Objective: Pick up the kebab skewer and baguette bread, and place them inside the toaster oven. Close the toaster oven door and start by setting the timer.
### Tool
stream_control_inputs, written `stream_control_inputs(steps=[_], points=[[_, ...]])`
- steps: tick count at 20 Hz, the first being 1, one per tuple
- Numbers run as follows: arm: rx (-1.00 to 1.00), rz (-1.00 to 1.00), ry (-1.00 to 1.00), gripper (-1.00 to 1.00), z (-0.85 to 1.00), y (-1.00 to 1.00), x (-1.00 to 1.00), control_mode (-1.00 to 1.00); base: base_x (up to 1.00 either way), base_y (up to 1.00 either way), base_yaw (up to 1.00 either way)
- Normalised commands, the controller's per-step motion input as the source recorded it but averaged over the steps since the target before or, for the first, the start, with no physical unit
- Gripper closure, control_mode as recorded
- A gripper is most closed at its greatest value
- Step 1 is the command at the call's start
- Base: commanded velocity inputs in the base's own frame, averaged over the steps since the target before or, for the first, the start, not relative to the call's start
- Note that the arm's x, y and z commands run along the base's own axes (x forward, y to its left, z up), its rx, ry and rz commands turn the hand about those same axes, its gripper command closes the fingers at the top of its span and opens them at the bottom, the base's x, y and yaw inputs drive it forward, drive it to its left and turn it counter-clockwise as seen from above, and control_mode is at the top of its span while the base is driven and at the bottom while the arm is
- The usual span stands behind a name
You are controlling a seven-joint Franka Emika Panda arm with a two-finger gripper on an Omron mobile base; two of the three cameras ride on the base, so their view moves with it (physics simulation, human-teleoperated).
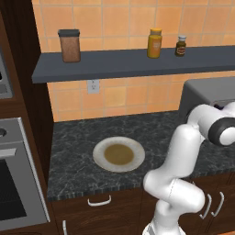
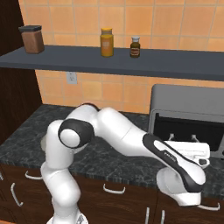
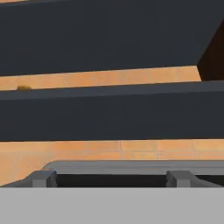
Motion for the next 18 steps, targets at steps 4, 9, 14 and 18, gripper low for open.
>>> stream_control_inputs(steps=[4, 9, 14, 18], points=[[0.00, 0.00, 0.00, -1.00, 0.67, 0.63, -0.06, -1.00, 0.00, 0.00, 0.00], [0.00, 0.00, 0.00, -1.00, 0.54, 0.57, -0.08, -1.00, 0.00, 0.00, 0.00], [0.00, 0.00, 0.00, -1.00, 0.44, 0.55, -0.13, -1.00, 0.00, 0.00, 0.00], [0.01, 0.00, 0.00, -1.00, 0.56, 0.56, -0.07, -1.00, 0.00, 0.00, 0.00]])
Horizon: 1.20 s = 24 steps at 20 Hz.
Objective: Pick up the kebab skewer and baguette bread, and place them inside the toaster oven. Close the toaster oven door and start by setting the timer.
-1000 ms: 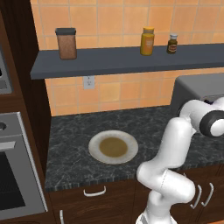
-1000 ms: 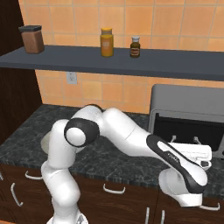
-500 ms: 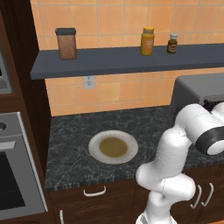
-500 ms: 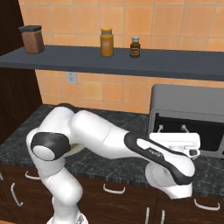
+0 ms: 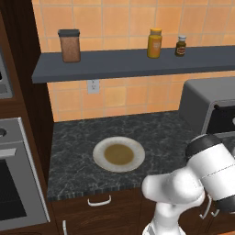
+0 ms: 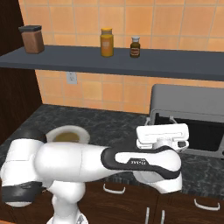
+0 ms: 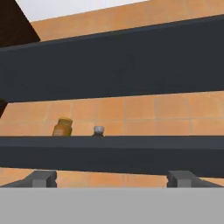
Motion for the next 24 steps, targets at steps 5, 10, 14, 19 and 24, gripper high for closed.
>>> stream_control_inputs(steps=[5, 10, 14, 19, 24], points=[[0.01, 0.00, 0.10, -1.00, 0.56, 0.58, -0.36, -1.00, 0.00, 0.00, 0.00], [0.00, -0.05, 0.25, -1.00, 0.45, 0.59, -0.50, -1.00, 0.00, 0.00, 0.00], [0.00, -0.13, 0.22, -1.00, 0.28, 0.32, -0.25, -1.00, 0.00, 0.00, 0.00], [0.00, -0.20, 0.17, -1.00, 0.29, 0.12, -0.01, -1.00, 0.00, 0.00, 0.00], [0.00, -0.19, 0.15, -1.00, 0.16, 0.25, -0.05, -1.00, 0.00, 0.00, 0.00]])
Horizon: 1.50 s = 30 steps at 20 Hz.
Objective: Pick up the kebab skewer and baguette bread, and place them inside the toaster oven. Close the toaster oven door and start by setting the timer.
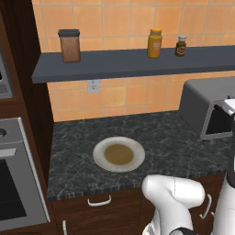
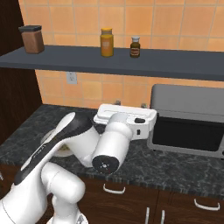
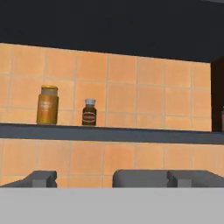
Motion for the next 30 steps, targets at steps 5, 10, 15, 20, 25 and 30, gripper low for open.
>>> stream_control_inputs(steps=[5, 10, 15, 20, 25, 30], points=[[0.00, -0.06, 0.08, -1.00, 0.06, 0.32, -0.03, -1.00, 0.00, 0.00, 0.00], [0.00, 0.00, 0.08, -1.00, 0.00, 0.28, -0.35, -1.00, 0.00, 0.00, 0.00], [0.00, 0.00, 0.14, -1.00, 0.00, 0.32, -0.45, -1.00, 0.00, 0.00, 0.00], [0.00, 0.00, 0.02, -1.00, 0.00, 0.07, -0.04, -1.00, 0.00, 0.00, 0.00], [0.00, 0.00, 0.00, -1.00, -0.04, 0.02, -0.11, -1.00, 0.00, 0.00, 0.00], [0.00, 0.00, 0.00, -1.00, -0.09, 0.03, -0.16, 1.00, -0.06, 0.00, 0.00]])
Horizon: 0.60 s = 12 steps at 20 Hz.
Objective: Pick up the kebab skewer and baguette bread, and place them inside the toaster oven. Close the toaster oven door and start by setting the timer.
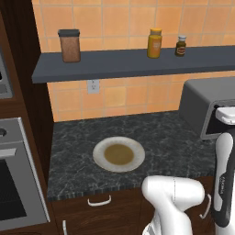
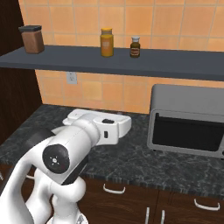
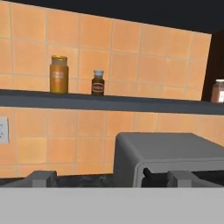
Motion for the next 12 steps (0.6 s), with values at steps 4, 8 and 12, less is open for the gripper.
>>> stream_control_inputs(steps=[4, 8, 12], points=[[0.00, 0.00, 0.00, -1.00, 0.00, 0.00, 0.00, 1.00, -0.14, -0.21, -0.03], [0.00, 0.00, 0.00, -1.00, 0.00, 0.00, 0.00, 1.00, 0.00, -0.56, -0.07], [0.00, 0.00, 0.00, -1.00, 0.00, 0.00, 0.00, 1.00, 0.00, -0.63, -0.03]])
